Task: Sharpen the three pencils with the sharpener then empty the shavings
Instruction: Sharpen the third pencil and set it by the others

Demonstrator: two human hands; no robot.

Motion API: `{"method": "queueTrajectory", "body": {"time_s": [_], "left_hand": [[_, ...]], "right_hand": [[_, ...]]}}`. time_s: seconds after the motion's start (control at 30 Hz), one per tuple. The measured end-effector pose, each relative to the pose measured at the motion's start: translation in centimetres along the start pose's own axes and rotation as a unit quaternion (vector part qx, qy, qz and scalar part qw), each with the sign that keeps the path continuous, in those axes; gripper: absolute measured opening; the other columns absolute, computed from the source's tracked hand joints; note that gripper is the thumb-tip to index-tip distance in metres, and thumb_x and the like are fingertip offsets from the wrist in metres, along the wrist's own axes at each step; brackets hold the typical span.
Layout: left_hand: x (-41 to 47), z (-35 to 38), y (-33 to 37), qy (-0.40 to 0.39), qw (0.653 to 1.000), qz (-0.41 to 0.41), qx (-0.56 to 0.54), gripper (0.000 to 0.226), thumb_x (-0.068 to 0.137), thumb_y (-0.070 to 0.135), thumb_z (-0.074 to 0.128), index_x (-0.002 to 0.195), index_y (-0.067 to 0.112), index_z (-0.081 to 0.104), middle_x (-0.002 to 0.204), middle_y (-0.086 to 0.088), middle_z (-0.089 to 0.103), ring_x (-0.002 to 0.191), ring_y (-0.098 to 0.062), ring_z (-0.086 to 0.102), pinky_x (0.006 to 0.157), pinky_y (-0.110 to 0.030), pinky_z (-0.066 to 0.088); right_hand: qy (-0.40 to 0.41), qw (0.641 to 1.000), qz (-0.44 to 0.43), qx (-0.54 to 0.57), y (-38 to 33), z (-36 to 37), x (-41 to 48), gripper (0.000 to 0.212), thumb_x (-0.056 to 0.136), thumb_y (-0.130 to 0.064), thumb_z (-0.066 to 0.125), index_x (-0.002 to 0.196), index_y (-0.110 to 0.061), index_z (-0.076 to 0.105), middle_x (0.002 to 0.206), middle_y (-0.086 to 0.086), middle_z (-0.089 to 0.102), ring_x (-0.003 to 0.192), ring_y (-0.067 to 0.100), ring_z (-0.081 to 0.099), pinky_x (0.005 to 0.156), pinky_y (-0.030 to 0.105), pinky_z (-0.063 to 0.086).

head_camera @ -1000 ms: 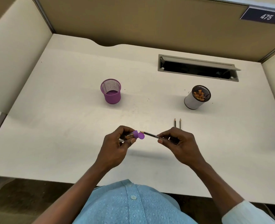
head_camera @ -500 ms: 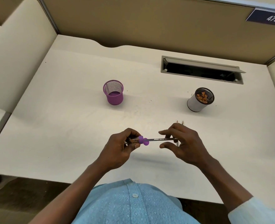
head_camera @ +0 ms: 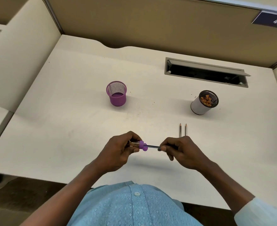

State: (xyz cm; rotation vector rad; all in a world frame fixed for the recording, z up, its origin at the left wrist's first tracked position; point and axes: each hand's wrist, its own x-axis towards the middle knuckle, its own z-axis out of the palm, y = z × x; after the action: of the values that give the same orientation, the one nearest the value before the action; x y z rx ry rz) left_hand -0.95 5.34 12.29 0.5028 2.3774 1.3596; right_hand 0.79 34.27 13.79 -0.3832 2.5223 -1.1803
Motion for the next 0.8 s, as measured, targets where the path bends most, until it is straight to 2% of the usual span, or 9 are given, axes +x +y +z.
{"method": "queueTrajectory", "body": {"time_s": [0.1,0.23,0.33,0.4,0.47,0.53,0.63,0.73,0.8], "left_hand": [[0.2,0.07,0.16,-0.006,1.0,-0.007,-0.005,0.02,0.099,0.008,0.073,0.115,0.02,0.067,0.102,0.01,0.077,0.093,-0.017,0.073,0.085,-0.037,0.058],[0.4,0.21,0.47,0.005,1.0,0.0,-0.001,0.02,0.1,0.008,0.072,0.114,0.02,0.067,0.1,0.013,0.076,0.09,-0.016,0.07,0.081,-0.033,0.058],[0.45,-0.03,0.42,0.001,1.0,0.014,0.003,0.023,0.098,0.002,0.071,0.115,0.017,0.067,0.103,0.011,0.078,0.094,-0.012,0.075,0.085,-0.029,0.061],[0.44,-0.14,0.36,-0.005,1.0,0.017,0.005,0.025,0.097,-0.003,0.07,0.116,0.014,0.068,0.105,0.011,0.079,0.099,-0.006,0.076,0.087,-0.021,0.06],[0.45,-0.27,0.33,-0.011,1.0,0.011,0.005,0.025,0.098,-0.002,0.071,0.116,0.015,0.067,0.105,0.015,0.078,0.101,-0.004,0.076,0.088,-0.018,0.058],[0.47,-0.3,0.27,-0.018,1.0,0.005,0.008,0.023,0.098,0.005,0.073,0.116,0.019,0.067,0.103,0.015,0.078,0.098,-0.011,0.075,0.086,-0.029,0.06],[0.47,-0.1,0.28,-0.019,1.0,-0.006,0.006,0.021,0.099,0.01,0.073,0.115,0.022,0.066,0.101,0.011,0.077,0.091,-0.018,0.072,0.083,-0.042,0.057],[0.67,-0.06,0.31,-0.013,1.0,-0.006,0.007,0.021,0.1,0.009,0.072,0.115,0.022,0.066,0.1,0.013,0.077,0.091,-0.017,0.072,0.083,-0.041,0.058],[0.82,-0.19,0.25,-0.016,1.0,0.0,0.008,0.022,0.099,0.007,0.072,0.116,0.02,0.066,0.101,0.016,0.077,0.096,-0.012,0.074,0.086,-0.036,0.06]], "right_hand": [[0.083,0.994,-0.056,-0.044,-0.04,0.14,-0.03,0.013,0.088,-0.033,0.082,0.091,-0.022,0.075,0.072,-0.013,0.069,0.061,0.007,0.058,0.059,0.016,0.043],[0.16,0.97,-0.115,-0.139,-0.16,0.34,0.18,0.013,0.091,-0.034,0.078,0.084,-0.023,0.077,0.062,-0.013,0.062,0.055,-0.003,0.042,0.055,0.014,0.035],[0.08,0.995,-0.029,-0.055,-0.36,-0.14,0.43,0.019,0.096,-0.036,0.072,0.08,-0.026,0.078,0.05,-0.011,0.049,0.048,0.004,0.043,0.053,0.023,0.034],[0.001,0.999,0.025,0.032,-0.27,-0.34,0.51,0.023,0.101,-0.03,0.069,0.081,-0.025,0.079,0.05,-0.011,0.053,0.049,0.007,0.047,0.056,0.025,0.038],[-0.019,0.999,0.02,0.045,-0.35,-0.19,0.39,0.018,0.101,-0.028,0.069,0.088,-0.024,0.08,0.051,-0.011,0.059,0.048,0.006,0.048,0.056,0.023,0.038],[0.011,1.0,-0.012,0.01,-0.41,-0.09,0.24,0.011,0.094,-0.036,0.077,0.093,-0.024,0.078,0.056,-0.014,0.062,0.051,0.008,0.052,0.057,0.02,0.039],[0.1,0.991,-0.064,-0.065,-0.18,0.02,0.21,0.018,0.084,-0.039,0.083,0.088,-0.024,0.075,0.067,-0.017,0.064,0.057,0.005,0.052,0.057,0.015,0.038],[0.147,0.975,-0.098,-0.135,-0.31,0.36,0.24,0.018,0.09,-0.042,0.076,0.082,-0.026,0.076,0.06,-0.014,0.06,0.053,0.002,0.043,0.053,0.017,0.032],[0.108,0.987,-0.056,-0.101,-0.36,0.29,0.4,0.023,0.093,-0.045,0.071,0.08,-0.026,0.077,0.052,-0.013,0.051,0.048,0.007,0.04,0.052,0.019,0.03]]}}
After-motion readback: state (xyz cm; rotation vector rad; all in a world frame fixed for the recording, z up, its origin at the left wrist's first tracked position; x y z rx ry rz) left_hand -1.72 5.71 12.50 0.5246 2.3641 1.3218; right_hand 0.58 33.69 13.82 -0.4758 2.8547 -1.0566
